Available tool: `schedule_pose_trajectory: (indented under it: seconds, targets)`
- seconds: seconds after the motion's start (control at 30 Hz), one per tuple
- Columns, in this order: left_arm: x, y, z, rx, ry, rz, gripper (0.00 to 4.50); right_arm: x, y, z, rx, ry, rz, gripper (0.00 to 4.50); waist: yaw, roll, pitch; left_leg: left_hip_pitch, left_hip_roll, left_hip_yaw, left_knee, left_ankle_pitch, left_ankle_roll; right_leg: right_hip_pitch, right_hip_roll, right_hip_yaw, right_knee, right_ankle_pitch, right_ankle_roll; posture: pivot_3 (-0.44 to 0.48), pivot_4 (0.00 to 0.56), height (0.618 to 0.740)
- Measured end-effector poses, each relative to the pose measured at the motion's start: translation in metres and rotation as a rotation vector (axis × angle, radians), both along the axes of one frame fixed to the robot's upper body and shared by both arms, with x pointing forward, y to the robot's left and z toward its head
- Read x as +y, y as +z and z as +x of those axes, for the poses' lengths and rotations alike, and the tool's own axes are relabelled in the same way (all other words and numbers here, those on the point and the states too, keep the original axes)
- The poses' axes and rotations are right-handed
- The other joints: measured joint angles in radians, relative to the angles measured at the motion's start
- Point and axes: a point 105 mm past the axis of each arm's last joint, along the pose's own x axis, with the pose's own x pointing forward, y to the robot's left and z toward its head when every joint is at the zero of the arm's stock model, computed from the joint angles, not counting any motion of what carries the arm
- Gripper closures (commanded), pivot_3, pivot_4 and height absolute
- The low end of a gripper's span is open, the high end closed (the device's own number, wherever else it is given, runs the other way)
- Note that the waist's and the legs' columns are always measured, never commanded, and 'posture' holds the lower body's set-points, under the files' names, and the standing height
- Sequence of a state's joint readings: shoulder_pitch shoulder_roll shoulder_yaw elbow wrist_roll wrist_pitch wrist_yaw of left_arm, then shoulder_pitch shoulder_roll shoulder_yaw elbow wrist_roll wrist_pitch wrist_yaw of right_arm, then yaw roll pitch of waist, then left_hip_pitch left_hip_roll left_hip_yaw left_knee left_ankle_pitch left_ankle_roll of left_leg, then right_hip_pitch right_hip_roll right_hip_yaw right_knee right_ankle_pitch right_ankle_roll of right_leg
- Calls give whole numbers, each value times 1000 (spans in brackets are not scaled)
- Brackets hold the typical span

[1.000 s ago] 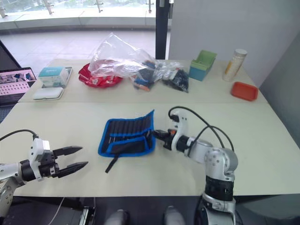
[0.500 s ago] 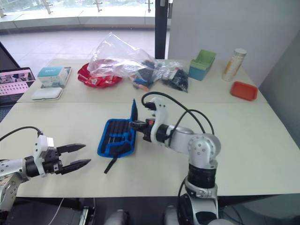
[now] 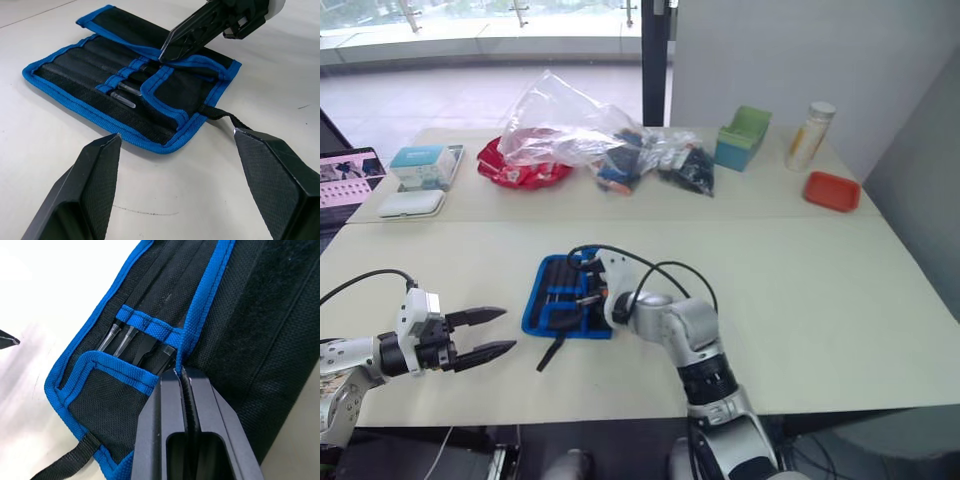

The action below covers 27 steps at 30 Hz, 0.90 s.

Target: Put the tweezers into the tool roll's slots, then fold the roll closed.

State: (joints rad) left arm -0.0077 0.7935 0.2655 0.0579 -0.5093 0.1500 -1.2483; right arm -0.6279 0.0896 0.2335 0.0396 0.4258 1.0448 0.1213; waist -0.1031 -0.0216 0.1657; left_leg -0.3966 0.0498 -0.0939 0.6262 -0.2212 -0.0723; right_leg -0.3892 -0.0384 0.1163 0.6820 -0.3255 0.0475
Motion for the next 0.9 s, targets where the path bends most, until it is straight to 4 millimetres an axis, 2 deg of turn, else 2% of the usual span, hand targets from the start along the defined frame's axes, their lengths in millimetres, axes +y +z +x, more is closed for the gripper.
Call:
schedule_pose_trajectory:
  seconds: [0.03, 0.07, 0.23, 0.3, 0.57, 0.7, 0.73, 0.9]
  targets:
    - [0, 0, 0, 0, 0, 0, 723, 1, -2, 0, -10, 4, -2, 4476, -1, 0, 0, 1, 0, 0, 0, 0, 0, 1, 0, 0, 0, 0, 0, 0, 150, 740]
    - [0, 0, 0, 1, 0, 0, 723, 2, -2, 0, -24, 10, -6, 3911, -3, 0, 0, 3, 0, 0, 0, 0, 0, 2, 0, 0, 0, 0, 0, 0, 150, 740]
    - [1, -2, -1, 8, 3, 0, 723, 4, 1, -4, -49, 51, 19, 2333, 1, 0, 0, 5, 0, 0, 0, 0, 0, 3, 0, 0, 1, 0, 0, 0, 150, 740]
    - [0, -2, -2, 7, 3, 0, 723, 1, 5, -5, -56, 66, 34, 2333, 4, 0, 0, 4, 0, 0, 0, 0, 0, 2, 0, 0, 1, 0, 0, 0, 150, 740]
    - [5, -2, -1, 38, 49, -44, 723, -47, 28, 1, -162, 113, 46, 2333, 22, 0, 1, -3, 0, 0, 1, 0, 0, -1, -1, -2, 0, 0, 0, 0, 150, 740]
    - [4, -1, 2, 49, 61, -69, 723, -58, 44, 4, -242, 151, 108, 2333, 17, 0, 1, -2, 0, 0, 0, 0, 0, -1, -1, -2, 0, 0, 0, 0, 150, 740]
    - [4, 0, 2, 52, 63, -72, 723, -59, 44, 6, -256, 151, 115, 2871, 15, 0, 1, -2, 0, 0, 0, 0, 0, -1, -1, -3, 0, 0, 0, 0, 150, 740]
    - [4, 0, 5, 84, 79, -93, 723, -66, 24, 19, -333, 170, 27, 4491, 8, 0, 1, -3, 0, 0, 1, 0, 0, -1, -1, -3, -1, 0, 0, 0, 150, 740]
